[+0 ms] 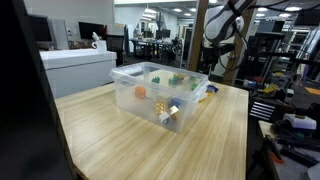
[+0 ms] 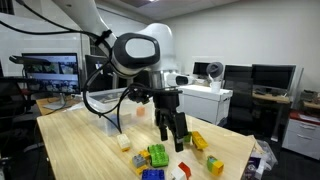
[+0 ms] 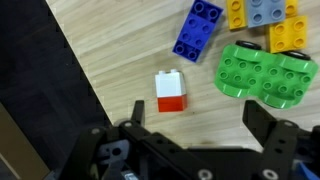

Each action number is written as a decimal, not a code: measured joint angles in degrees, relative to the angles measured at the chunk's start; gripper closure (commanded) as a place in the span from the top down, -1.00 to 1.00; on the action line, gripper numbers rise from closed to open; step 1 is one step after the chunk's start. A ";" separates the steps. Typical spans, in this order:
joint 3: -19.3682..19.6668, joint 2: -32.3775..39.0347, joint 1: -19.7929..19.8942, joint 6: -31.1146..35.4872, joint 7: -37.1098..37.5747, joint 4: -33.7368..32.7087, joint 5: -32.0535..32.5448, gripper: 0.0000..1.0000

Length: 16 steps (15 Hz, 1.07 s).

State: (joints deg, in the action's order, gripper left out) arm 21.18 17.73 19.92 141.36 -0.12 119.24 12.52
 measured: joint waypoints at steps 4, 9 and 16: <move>0.36 9.56 1.26 4.18 4.45 -4.52 -2.69 1.00; 0.84 16.08 3.30 5.37 5.42 -10.00 -5.60 0.18; 0.91 15.78 1.84 3.53 7.22 -10.74 -5.73 -0.77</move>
State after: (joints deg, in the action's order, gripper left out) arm 22.09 33.51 21.76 144.89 7.10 108.50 6.79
